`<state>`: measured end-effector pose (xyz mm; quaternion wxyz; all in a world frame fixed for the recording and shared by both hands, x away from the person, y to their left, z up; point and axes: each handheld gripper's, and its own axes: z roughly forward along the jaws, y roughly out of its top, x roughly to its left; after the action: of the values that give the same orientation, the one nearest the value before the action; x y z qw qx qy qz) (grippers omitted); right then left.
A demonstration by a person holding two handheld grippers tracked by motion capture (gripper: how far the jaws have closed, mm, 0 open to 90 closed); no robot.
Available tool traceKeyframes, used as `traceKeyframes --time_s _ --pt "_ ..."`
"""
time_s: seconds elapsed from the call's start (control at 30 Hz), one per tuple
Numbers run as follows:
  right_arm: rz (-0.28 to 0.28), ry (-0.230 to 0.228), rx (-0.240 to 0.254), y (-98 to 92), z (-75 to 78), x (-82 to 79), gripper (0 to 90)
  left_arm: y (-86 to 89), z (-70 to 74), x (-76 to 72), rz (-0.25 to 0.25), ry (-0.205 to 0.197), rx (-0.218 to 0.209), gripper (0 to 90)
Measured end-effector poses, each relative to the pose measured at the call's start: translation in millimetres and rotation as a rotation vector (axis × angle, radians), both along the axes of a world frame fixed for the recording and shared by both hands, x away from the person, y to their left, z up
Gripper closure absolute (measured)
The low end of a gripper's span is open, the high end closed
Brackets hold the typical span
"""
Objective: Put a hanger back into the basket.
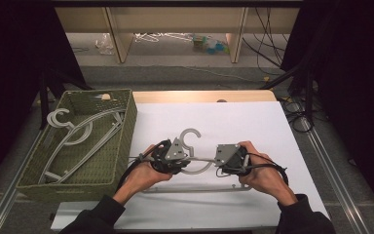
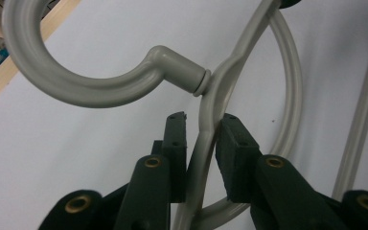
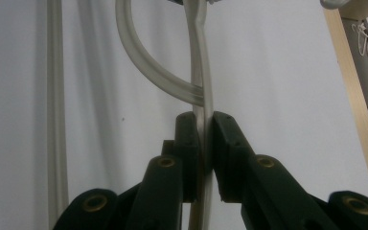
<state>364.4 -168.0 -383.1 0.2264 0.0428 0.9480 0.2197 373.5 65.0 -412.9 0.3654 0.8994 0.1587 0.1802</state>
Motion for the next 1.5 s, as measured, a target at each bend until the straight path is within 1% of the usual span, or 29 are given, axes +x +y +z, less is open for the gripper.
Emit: traceKeyframes --time_s 0.07,0.17,0.23,0.33,0.37,0.4,0.43,0.5,0.53,0.57,0.6,0.67,0.73,0.77,0.8,0.83,0.87,0.97,1.03,1.07,1.1,1.13,1.2,1.23,1.27,1.37,1.4,1.43,1.5 --pt "0.000 -0.007 0.001 0.2 0.4 -0.6 81.2 0.4 3.1 -2.9 -0.016 0.002 0.021 76.2" --pt "-0.003 -0.020 0.014 -1.2 0.5 0.6 78.3 0.1 5.4 -8.8 -0.039 0.015 0.017 79.1" --pt "-0.012 -0.026 0.020 -1.8 1.1 2.0 76.3 0.1 6.9 -11.6 -0.046 0.008 0.023 80.5" --pt "-0.020 -0.015 0.033 -1.9 0.3 2.9 74.5 2.1 8.3 -12.6 -0.040 0.028 0.000 81.3" --pt "-0.036 -0.018 0.047 -1.9 -0.4 2.8 71.0 3.3 9.1 -12.4 -0.035 0.027 -0.003 81.3" --pt "-0.055 -0.018 0.065 -2.5 0.2 4.5 65.9 5.1 10.3 -11.8 -0.025 0.025 -0.004 81.3" --pt "-0.089 -0.023 0.095 -3.1 0.4 5.6 62.5 7.2 11.1 -11.2 -0.016 0.039 -0.021 81.3" --pt "-0.133 -0.002 0.148 -6.2 2.2 8.0 52.9 11.2 13.2 -9.9 -0.003 0.044 -0.029 81.3" --pt "-0.185 0.014 0.219 -8.2 3.6 7.9 45.2 12.8 14.1 -9.8 0.004 0.050 -0.038 81.4" --pt "-0.185 0.014 0.219 -8.2 3.6 7.9 45.2 14.5 15.1 -9.1 0.008 0.049 -0.043 81.4" --pt "-0.218 0.018 0.284 -11.7 5.7 8.4 41.1 18.4 18.3 -8.1 0.021 0.052 -0.048 81.3" --pt "-0.256 0.009 0.349 -15.1 8.9 8.0 37.7 22.3 21.1 -6.4 0.031 0.055 -0.056 81.3" --pt "-0.274 0.018 0.418 -18.5 12.7 7.3 36.3 25.3 22.9 -5.5 0.042 0.062 -0.069 81.3" --pt "-0.274 0.018 0.418 -18.5 12.7 7.3 36.3 25.3 22.9 -5.5 0.042 0.062 -0.069 81.3" --pt "-0.285 0.032 0.467 -21.0 15.8 6.2 34.9 27.4 24.2 -5.1 0.053 0.065 -0.078 81.3" --pt "-0.285 0.032 0.467 -21.0 15.8 6.2 34.9 27.4 24.2 -5.1 0.053 0.065 -0.078 81.3" --pt "-0.302 0.022 0.496 -22.9 18.1 3.7 33.6 29.9 26.5 -4.0 0.062 0.070 -0.084 81.3" --pt "-0.315 0.015 0.528 -24.5 19.4 1.0 33.1 34.3 28.9 -2.6 0.086 0.071 -0.097 81.3" --pt "-0.322 0.015 0.538 -25.2 19.7 -0.7 32.8 35.9 29.3 -2.0 0.089 0.073 -0.101 81.2" --pt "-0.318 0.013 0.553 -26.0 19.5 -1.6 32.8 37.4 29.7 -1.6 0.099 0.081 -0.108 81.3" --pt "-0.322 0.033 0.561 -26.9 19.9 -3.9 32.9 39.4 30.7 -1.1 0.111 0.090 -0.114 81.2" --pt "-0.328 0.014 0.578 -28.0 19.4 -4.9 32.9 40.4 31.3 -0.8 0.117 0.091 -0.121 81.3" --pt "-0.338 0.024 0.591 -29.9 19.6 -7.6 32.9 44.2 35.0 -0.3 0.128 0.096 -0.132 81.2" --pt "-0.338 0.011 0.613 -31.4 19.7 -10.8 32.9 45.5 36.3 -0.5 0.135 0.098 -0.136 81.2" --pt "-0.339 0.017 0.616 -32.1 19.8 -13.5 32.9 46.6 37.6 -0.5 0.146 0.100 -0.151 81.2" --pt "-0.322 0.007 0.630 -31.9 17.4 -18.2 32.8 52.0 40.4 -0.7 0.167 0.132 -0.186 81.2" --pt "-0.331 0.006 0.652 -31.0 14.4 -21.6 32.6 54.7 40.7 -0.6 0.167 0.136 -0.192 81.2" --pt "-0.331 0.006 0.652 -31.0 14.4 -21.6 32.6 54.7 40.7 -0.6 0.167 0.136 -0.192 81.1" --pt "-0.335 0.031 0.669 -31.1 9.8 -25.7 32.0 58.2 40.9 -1.7 0.184 0.151 -0.205 81.2"
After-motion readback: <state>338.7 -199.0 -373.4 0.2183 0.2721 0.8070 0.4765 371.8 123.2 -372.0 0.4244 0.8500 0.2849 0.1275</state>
